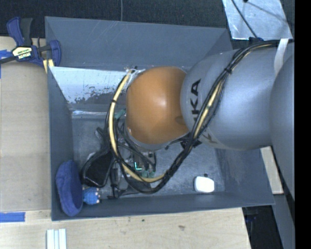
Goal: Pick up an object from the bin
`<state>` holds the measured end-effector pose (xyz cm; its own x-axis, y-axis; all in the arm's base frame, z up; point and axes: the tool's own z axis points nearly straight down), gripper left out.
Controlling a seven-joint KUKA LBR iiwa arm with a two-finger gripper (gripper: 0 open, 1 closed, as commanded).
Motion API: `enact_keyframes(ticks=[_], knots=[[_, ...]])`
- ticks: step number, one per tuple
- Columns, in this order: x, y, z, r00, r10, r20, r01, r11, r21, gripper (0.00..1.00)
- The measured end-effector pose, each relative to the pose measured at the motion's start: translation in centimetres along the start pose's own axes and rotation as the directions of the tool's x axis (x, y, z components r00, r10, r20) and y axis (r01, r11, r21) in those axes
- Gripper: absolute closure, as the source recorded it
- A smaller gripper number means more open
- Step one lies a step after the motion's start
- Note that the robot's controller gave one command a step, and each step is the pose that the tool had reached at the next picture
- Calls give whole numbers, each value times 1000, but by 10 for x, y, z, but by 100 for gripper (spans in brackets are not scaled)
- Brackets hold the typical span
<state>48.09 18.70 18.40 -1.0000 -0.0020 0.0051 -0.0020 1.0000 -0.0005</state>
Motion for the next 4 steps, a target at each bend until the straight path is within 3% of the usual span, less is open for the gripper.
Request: enact_keyframes(ticks=[1, 2, 3, 4], knots=[[-39, 6, 89, 974, 225, 16, -225, 974, -7, 0], [-44, -22, 104, 989, -141, 43, 141, 990, -6, 0], [-60, 36, 105, 999, -32, 6, 32, 999, 9, 0], [-60, 41, 103, 999, -33, 13, 33, 999, -1, 100]])
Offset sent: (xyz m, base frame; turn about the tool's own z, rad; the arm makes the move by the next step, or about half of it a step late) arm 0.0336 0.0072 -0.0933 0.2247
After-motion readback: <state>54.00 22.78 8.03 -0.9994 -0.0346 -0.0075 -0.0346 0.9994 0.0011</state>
